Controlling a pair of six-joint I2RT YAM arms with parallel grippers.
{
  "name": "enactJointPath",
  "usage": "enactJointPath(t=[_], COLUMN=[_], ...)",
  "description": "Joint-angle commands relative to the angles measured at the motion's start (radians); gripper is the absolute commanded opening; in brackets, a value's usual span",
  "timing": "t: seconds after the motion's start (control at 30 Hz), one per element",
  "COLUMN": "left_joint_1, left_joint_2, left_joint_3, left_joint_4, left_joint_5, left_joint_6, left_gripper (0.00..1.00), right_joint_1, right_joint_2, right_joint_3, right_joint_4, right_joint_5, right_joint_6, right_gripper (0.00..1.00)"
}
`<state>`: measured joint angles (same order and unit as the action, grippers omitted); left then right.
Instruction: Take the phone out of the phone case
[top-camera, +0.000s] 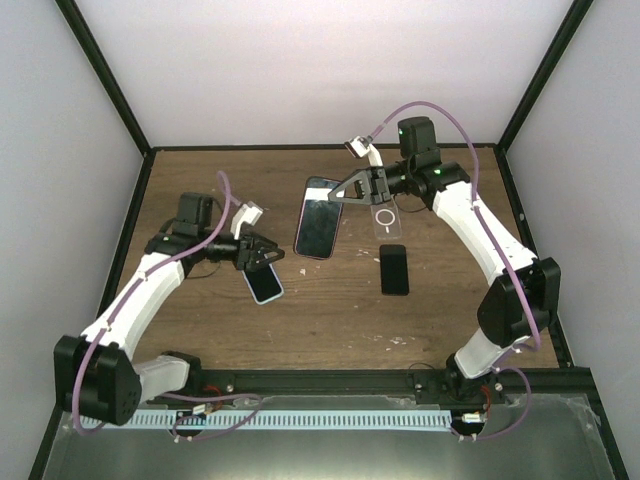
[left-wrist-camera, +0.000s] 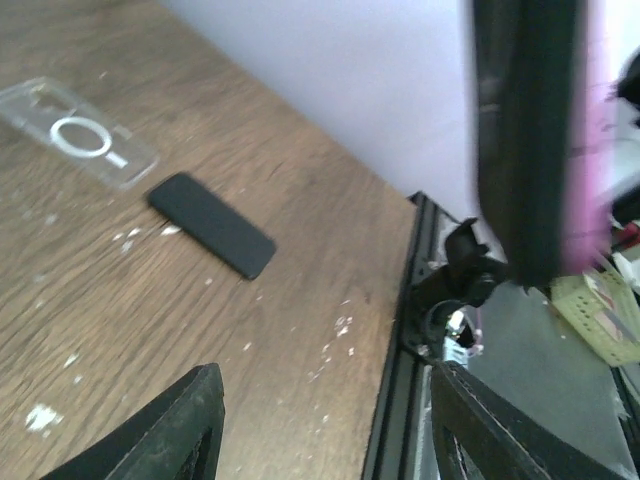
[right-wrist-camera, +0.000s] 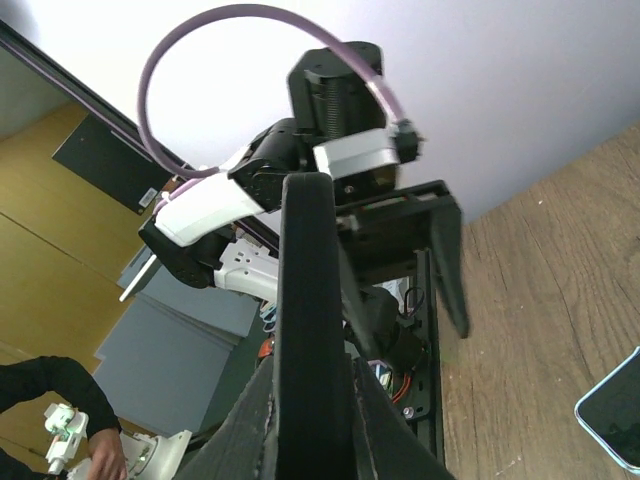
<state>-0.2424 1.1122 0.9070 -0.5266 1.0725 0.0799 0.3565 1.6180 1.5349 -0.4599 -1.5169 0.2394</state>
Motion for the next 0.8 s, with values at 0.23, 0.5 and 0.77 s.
enactJointPath(t=[0.23, 0.5, 0.77], left_joint_1=[-0.064, -0.08, -0.084], left_joint_2=[-0.06, -0.044, 0.005], left_joint_3=[0.046, 0.052, 0.069], left_joint_4=[0.087, 0.21, 0.207], left_joint_5=[0.134, 0.083, 0.071], left_joint_6=[-0.095, -0.234, -0.236], left_gripper=[0.58, 0.56, 0.52], right_joint_1=[0.001, 0.008, 0.014], right_joint_2=[-0.008, -0.01, -0.017], right_joint_3=[0.026, 0.02, 0.022], right_joint_4=[0.033, 0.033, 0.033], right_joint_5=[-0.148, -0.149, -0.151], right_joint_6=[0.014, 0.011, 0.012], right_gripper=[0.01, 0.01, 0.01])
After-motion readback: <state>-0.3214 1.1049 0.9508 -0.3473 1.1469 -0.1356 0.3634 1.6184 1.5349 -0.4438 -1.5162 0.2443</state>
